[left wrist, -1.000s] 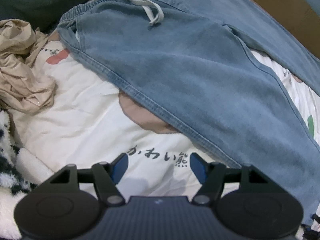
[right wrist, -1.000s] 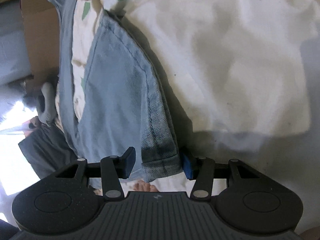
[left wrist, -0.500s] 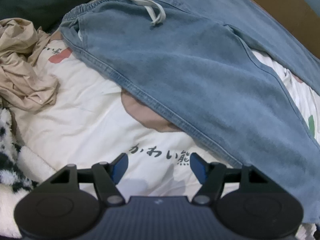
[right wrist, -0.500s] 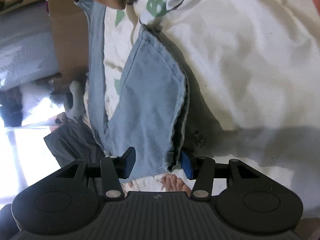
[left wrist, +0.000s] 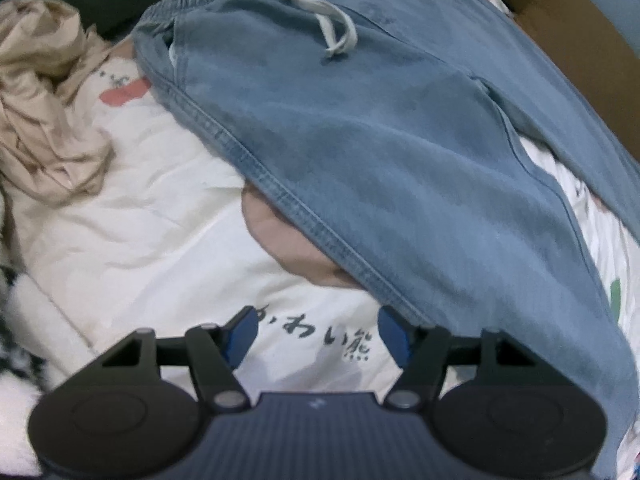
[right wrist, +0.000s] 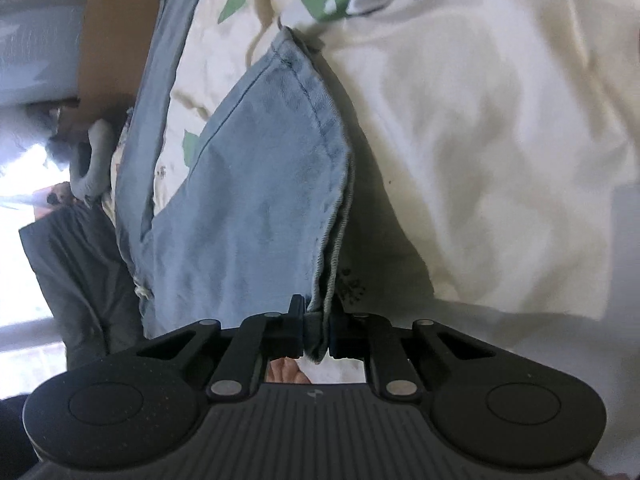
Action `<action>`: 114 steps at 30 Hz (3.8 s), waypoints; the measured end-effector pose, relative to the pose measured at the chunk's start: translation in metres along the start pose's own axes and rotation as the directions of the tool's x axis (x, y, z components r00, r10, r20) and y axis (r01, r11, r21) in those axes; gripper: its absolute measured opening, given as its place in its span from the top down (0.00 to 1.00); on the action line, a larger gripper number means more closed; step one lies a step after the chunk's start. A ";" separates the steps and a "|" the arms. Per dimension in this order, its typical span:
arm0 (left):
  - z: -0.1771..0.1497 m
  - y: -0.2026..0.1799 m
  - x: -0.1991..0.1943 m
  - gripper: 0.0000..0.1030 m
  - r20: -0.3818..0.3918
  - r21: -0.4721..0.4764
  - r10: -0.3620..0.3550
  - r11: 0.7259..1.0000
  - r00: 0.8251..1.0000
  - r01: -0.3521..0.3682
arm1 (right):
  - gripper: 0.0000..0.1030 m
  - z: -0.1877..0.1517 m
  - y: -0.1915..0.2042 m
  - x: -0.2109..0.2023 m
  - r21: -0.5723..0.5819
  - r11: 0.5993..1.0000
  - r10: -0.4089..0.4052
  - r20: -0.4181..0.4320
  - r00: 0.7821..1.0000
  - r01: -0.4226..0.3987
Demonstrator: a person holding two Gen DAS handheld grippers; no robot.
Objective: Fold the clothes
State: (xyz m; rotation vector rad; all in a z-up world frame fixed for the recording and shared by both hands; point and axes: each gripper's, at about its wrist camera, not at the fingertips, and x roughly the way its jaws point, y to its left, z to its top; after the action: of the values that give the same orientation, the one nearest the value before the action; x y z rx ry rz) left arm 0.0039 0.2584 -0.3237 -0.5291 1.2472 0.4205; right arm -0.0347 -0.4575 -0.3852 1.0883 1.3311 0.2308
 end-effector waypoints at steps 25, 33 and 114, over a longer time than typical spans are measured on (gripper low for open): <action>0.011 0.038 0.056 0.80 0.142 -0.453 -0.184 0.861 0.973 0.229 | 0.92 -0.025 0.049 -0.044 -0.144 0.986 -0.108 -0.124 0.986 0.090; 0.005 0.042 0.037 0.97 0.177 -0.407 -0.120 0.895 0.977 0.184 | 0.92 -0.028 0.043 -0.044 -0.144 0.982 -0.143 -0.126 0.982 0.125; 0.241 0.093 0.082 0.84 0.152 -0.328 0.289 0.917 0.945 -0.228 | 0.85 0.027 0.088 0.087 -0.350 0.699 -0.663 0.010 0.748 0.624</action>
State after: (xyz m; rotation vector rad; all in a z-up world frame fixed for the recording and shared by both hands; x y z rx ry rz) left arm 0.1600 0.4768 -0.3615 -0.5697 1.0663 0.8834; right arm 0.0521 -0.3651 -0.3820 0.2713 1.6331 -0.0154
